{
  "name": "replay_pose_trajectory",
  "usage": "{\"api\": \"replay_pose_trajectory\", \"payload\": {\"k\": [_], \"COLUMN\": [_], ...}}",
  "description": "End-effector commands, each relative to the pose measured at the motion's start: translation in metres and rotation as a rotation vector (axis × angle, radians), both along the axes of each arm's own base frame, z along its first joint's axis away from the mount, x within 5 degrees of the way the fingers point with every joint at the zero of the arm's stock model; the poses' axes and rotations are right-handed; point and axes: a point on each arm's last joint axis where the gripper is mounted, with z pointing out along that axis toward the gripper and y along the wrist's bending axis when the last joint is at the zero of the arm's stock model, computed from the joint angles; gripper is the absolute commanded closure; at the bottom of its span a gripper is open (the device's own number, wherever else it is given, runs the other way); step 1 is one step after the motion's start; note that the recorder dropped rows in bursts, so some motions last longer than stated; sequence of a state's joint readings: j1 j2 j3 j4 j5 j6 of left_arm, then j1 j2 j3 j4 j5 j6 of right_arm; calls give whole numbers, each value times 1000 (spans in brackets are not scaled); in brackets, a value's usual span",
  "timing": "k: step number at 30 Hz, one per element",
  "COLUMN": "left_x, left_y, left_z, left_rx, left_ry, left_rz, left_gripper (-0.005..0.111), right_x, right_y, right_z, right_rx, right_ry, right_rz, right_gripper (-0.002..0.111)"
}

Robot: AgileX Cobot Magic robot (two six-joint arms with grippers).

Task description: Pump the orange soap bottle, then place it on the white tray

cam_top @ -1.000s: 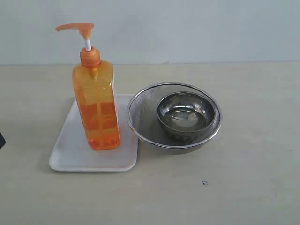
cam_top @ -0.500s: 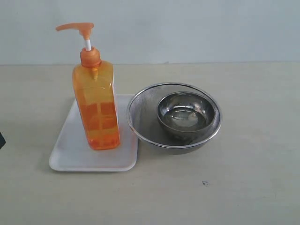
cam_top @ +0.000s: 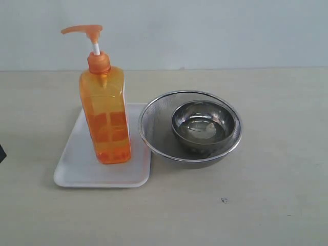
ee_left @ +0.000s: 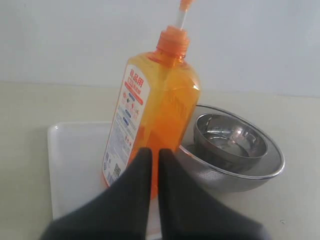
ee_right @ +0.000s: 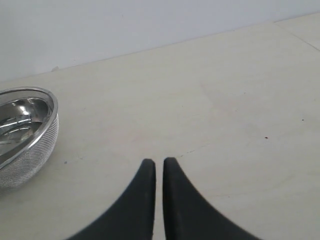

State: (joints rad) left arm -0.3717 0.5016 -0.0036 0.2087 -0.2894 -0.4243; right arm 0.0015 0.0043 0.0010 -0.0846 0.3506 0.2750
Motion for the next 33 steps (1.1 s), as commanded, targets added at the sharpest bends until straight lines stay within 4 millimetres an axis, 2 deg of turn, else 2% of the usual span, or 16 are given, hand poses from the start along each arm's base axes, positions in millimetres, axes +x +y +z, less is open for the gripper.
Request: {"api": "replay_pose_trajectory", "payload": {"k": [1,8,11,15,20,24,30,33], "left_x": [-1,-1,-4,-15,-34,-36,-35,-35], "left_y": [1,1,1,13,27,31,34,35], "left_z": [-1,-1,3,18,20,16,10,9], "left_rx": [-3,7,62,6,0,11,-132,-131], "left_ry": [0,-4,-77,-224,-299,-268,-163,-146], "left_rz": [3,2,-16,80,199,255,301,316], "left_gripper": [102,102,102,102,102,102,102,102], "right_x": [0,0,0,0,0,0,0,0], "right_y": [0,0,0,0,0,0,0,0], "right_z": [2,2,2,2,1,1,1,1], "right_rx": [-5,-5,-3,-3,-3,-3,-1,-1], "right_ry": [-18,-18,-18,-18,-16,-15,-15,-15], "right_rz": [-4,-4,-4,-4,-2,-2,-3,-3], "right_gripper": [107,107,107,107,107,107,107,107]}}
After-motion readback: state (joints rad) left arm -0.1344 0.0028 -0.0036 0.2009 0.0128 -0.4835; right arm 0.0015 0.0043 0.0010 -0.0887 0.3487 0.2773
